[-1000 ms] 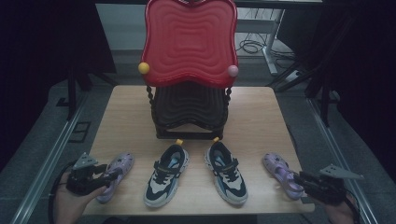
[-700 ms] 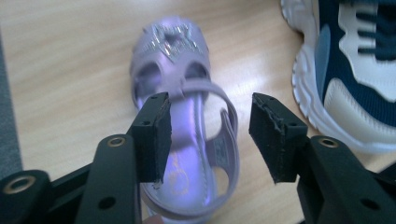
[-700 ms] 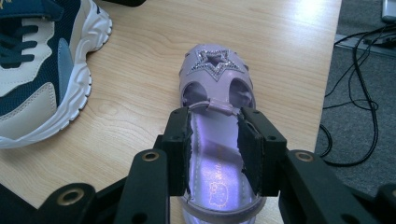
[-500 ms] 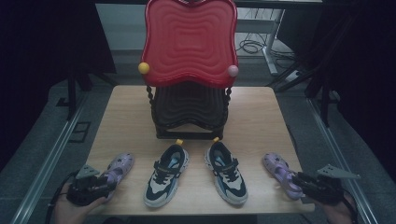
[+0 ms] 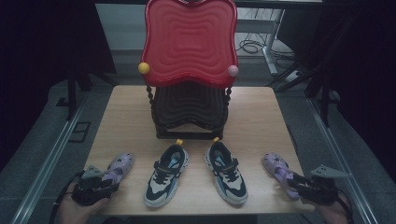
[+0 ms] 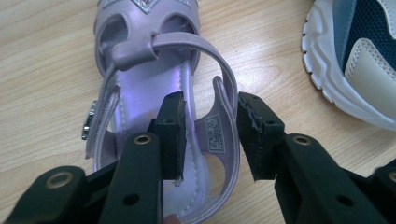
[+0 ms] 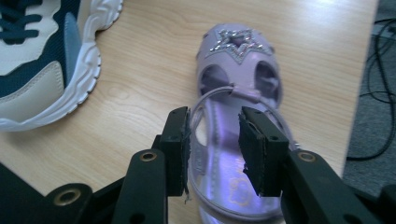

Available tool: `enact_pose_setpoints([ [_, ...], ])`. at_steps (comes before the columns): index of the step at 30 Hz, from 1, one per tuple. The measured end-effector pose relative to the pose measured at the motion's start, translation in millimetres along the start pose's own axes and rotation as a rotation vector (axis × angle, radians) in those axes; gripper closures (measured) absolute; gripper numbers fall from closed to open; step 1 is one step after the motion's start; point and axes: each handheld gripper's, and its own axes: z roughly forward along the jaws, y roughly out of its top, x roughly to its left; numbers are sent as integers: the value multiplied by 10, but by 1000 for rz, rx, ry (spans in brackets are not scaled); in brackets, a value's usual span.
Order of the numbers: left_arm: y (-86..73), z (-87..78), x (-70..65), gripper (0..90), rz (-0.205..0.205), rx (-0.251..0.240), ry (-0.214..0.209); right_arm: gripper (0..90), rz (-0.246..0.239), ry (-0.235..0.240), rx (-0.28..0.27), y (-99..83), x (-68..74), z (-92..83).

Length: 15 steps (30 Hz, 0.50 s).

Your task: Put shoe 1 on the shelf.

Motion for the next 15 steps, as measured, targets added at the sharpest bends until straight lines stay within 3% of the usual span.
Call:
enact_pose_setpoints([
  [7, -17, 13, 18, 655, -6, -4, -3, 632, -22, 18, 36, 5, 50, 63],
  [15, 12, 29, 10, 750, 7, 15, -26, 674, -33, 20, 88, -5, 80, 168],
])
